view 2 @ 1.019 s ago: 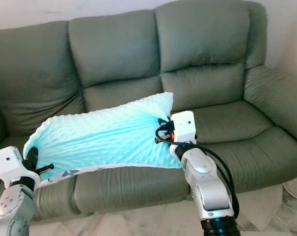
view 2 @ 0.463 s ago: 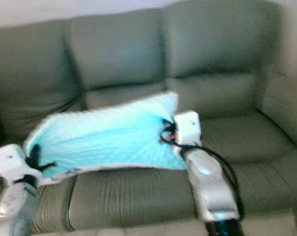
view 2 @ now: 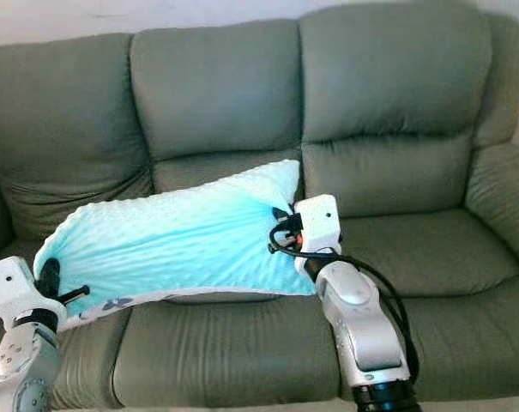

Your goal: Move the pillow to the sofa

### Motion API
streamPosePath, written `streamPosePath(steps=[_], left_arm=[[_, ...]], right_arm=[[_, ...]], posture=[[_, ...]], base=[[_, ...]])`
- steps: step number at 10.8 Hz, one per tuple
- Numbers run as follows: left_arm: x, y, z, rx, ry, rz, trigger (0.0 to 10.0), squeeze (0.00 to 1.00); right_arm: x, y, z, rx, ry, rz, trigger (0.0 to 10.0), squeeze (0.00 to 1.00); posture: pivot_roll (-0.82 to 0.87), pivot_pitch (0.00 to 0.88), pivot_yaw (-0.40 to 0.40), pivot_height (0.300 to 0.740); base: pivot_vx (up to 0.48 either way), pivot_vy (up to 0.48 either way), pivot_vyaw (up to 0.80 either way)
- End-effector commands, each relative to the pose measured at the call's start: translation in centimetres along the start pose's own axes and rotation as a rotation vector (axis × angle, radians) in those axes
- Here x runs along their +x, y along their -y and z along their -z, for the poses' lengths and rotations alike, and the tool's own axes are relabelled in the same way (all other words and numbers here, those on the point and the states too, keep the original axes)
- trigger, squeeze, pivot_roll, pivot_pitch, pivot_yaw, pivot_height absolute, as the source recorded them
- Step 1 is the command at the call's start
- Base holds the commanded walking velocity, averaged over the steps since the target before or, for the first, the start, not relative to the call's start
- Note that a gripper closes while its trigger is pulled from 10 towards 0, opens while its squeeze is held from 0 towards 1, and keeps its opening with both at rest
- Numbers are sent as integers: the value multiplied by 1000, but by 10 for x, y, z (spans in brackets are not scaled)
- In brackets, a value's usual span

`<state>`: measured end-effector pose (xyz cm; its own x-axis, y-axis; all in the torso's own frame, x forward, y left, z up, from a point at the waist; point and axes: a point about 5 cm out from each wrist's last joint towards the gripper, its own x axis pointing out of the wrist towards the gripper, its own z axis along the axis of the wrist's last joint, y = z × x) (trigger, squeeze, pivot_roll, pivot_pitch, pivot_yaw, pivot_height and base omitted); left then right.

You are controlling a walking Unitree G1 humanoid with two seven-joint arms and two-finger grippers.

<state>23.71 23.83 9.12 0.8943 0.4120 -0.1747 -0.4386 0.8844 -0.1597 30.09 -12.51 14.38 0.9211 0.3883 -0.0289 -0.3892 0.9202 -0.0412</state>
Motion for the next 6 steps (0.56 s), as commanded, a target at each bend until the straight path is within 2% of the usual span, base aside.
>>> streamPosePath(steps=[1,6], left_arm=[[1,-23,-1,15,-4,-112,10000,0],[3,-21,0,30,-24,-99,10000,0]], right_arm=[[-3,12,-6,-13,24,59,10000,0],[-3,12,-6,-11,24,68,10000,0]], posture=[[-214,61,98,740],[-216,62,105,740]], base=[[0,0,0],[0,480,0]])
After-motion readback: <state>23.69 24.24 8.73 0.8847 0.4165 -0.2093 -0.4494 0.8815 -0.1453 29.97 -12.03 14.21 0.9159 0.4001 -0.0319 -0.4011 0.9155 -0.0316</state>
